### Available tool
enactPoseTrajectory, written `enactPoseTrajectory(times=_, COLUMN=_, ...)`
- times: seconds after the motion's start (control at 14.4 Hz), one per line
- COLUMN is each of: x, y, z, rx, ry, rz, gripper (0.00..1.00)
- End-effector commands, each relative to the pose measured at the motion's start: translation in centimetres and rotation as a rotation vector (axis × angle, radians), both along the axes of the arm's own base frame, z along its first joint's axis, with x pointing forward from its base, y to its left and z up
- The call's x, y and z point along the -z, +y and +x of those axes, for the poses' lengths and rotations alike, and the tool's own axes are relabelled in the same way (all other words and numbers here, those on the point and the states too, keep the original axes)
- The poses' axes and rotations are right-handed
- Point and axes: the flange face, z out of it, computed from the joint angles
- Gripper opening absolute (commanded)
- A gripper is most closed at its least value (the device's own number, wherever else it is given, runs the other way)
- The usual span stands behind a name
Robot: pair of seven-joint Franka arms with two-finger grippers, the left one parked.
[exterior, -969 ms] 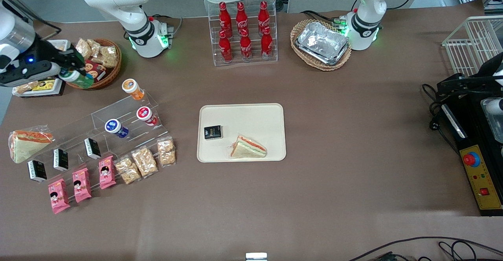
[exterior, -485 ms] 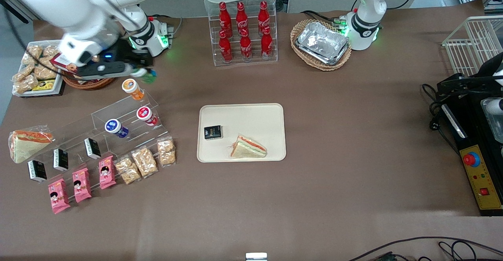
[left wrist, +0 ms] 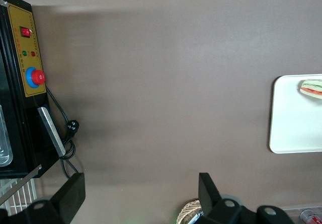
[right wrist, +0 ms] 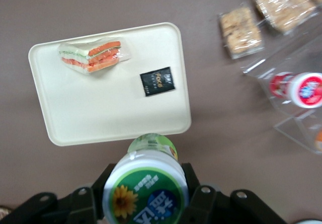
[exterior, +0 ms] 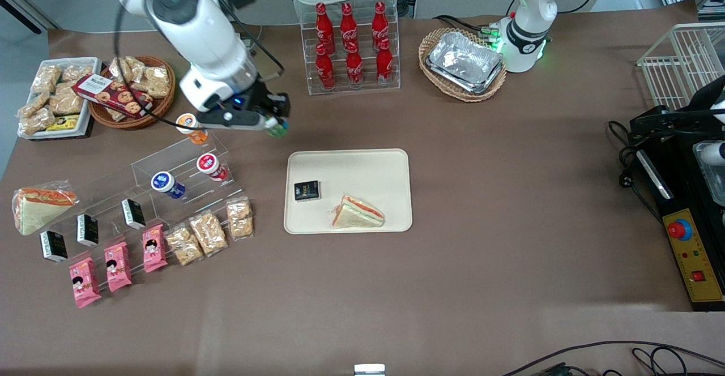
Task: Place green gum on tray
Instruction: 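Lift the green bottle and carry it over the cream tray, then lower the green bottle onto the tray beside the black packet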
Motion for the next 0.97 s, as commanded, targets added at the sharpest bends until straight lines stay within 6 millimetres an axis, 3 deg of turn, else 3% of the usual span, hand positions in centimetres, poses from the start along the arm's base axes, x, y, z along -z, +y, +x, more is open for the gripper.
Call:
enactPoseTrajectory(times=0.0, x=7.8, y=1.3, z=-1.0, rx=0.044, ry=-0.001, rz=0.014, gripper=0.3)
enactPoseTrajectory(times=0.14, x=12.1, y=1.7, z=-0.7, rx=0.067, ry=-0.002, rz=0.002, gripper=0.3)
enactPoseTrajectory(times=0.28, x=16.8, y=3.9, z=-1.2, rx=0.067, ry=0.016, rz=-0.032, gripper=0.3)
enactPoseTrajectory(times=0.48, x=21.2, y=5.8, z=-1.6, rx=0.087, ry=-0.003, rz=-0.049, gripper=0.3)
enactPoseTrajectory(times=0.62, x=23.2, y=6.1, z=-1.4, rx=0.108, ry=-0.008, rz=-0.037, gripper=0.3)
enactPoseTrajectory(times=0.9, x=24.7, y=6.7, z=-1.7, rx=0.111, ry=-0.005, rz=-0.026, gripper=0.3)
